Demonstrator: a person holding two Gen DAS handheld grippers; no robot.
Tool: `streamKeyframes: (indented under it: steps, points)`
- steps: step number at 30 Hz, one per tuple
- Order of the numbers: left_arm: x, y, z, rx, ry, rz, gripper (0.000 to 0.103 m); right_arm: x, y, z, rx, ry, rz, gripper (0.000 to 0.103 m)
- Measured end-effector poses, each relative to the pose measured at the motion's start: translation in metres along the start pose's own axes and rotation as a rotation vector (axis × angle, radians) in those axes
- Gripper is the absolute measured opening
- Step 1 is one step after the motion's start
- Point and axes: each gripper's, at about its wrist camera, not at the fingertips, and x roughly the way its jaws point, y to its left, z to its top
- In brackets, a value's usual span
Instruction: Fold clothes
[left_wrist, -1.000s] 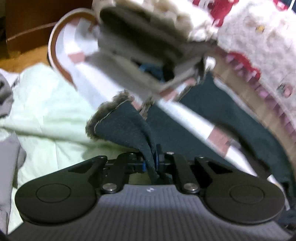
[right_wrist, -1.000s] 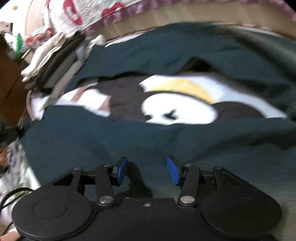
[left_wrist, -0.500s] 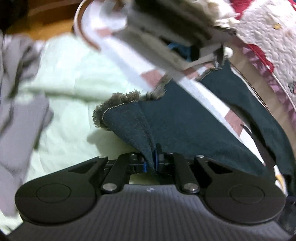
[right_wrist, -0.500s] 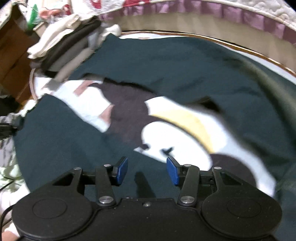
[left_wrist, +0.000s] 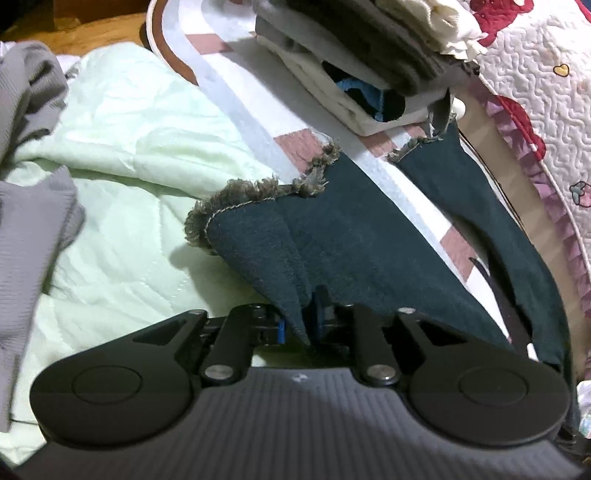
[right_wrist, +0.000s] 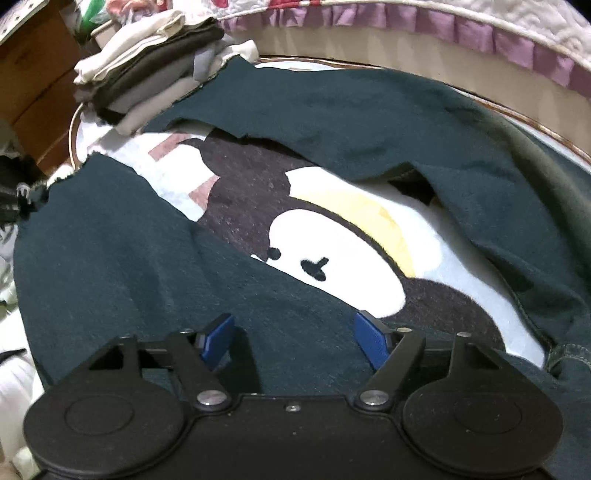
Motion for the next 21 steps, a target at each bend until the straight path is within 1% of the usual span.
streamKeyframes:
  steps: [1, 2, 3, 4, 5, 6, 7, 8, 9, 10, 11, 12, 13, 15, 16, 17, 18, 19, 20, 21]
  points:
    - [0.004, 0.001, 0.001, -0.005, 0.003, 0.002, 0.033, 0.004, 0.005, 0.002, -0.046, 0.004, -0.035, 0.077]
    - [0.009, 0.002, 0.002, -0.011, 0.006, 0.005, 0.043, 0.007, 0.006, 0.004, -0.063, 0.003, -0.058, 0.080]
    - [0.014, 0.003, 0.004, -0.027, 0.010, 0.004, 0.047, 0.011, 0.007, 0.006, -0.072, 0.001, -0.079, 0.087]
    - [0.016, 0.005, 0.004, -0.040, 0.011, -0.005, 0.047, 0.015, 0.007, 0.008, -0.081, -0.001, -0.099, 0.091]
    - [0.018, 0.007, 0.004, -0.052, 0.010, -0.015, 0.047, 0.018, 0.005, 0.010, -0.059, -0.012, -0.102, 0.093]
    - [0.019, 0.009, 0.004, -0.064, 0.010, -0.026, 0.043, 0.020, 0.006, 0.011, -0.043, -0.022, -0.112, 0.091]
    - [0.021, 0.011, 0.005, -0.077, 0.009, -0.037, 0.036, 0.021, 0.009, 0.012, -0.031, -0.030, -0.126, 0.088]
    - [0.018, 0.007, 0.005, -0.037, -0.008, -0.033, 0.007, 0.019, 0.013, 0.014, -0.026, -0.035, -0.120, 0.056]
    - [0.013, 0.002, 0.005, 0.012, -0.027, -0.026, 0.004, 0.016, 0.018, 0.015, -0.023, -0.038, -0.107, 0.012]
    - [0.006, -0.004, 0.005, 0.051, -0.065, -0.025, 0.004, 0.012, 0.023, 0.017, -0.021, -0.041, -0.095, 0.009]
    - [-0.003, -0.010, 0.005, 0.088, -0.106, -0.025, 0.004, 0.008, 0.028, 0.018, -0.051, -0.066, -0.126, 0.004]
    - [-0.012, -0.014, 0.006, 0.111, -0.148, -0.038, 0.004, 0.004, 0.032, 0.018, -0.091, -0.098, -0.172, 0.003]
    - [-0.020, -0.016, 0.010, 0.118, -0.173, -0.057, 0.004, -0.003, 0.032, 0.020, -0.085, -0.142, -0.200, 0.003]
    - [-0.034, -0.021, 0.017, 0.128, -0.220, -0.097, 0.004, -0.016, 0.025, 0.024, -0.016, -0.220, -0.216, 0.002]
    - [-0.034, -0.021, 0.019, 0.120, -0.223, -0.100, 0.004, -0.020, 0.022, 0.026, 0.004, -0.254, -0.229, 0.002]
    - [-0.032, -0.022, 0.020, 0.110, -0.224, -0.101, 0.004, -0.016, 0.019, 0.027, 0.021, -0.246, -0.232, 0.002]
    - [-0.027, -0.022, 0.019, 0.116, -0.226, -0.090, 0.004, -0.009, 0.016, 0.027, 0.037, -0.224, -0.232, 0.002]
    - [-0.020, -0.025, 0.016, 0.149, -0.219, -0.038, 0.004, -0.002, 0.013, 0.027, 0.052, -0.202, -0.232, 0.001]
    - [-0.013, -0.029, 0.013, 0.186, -0.211, 0.019, 0.004, 0.006, 0.012, 0.025, 0.053, -0.183, -0.268, 0.000]
    - [-0.006, -0.032, 0.010, 0.223, -0.202, 0.077, 0.004, 0.011, 0.011, 0.022, 0.041, -0.167, -0.348, 0.000]
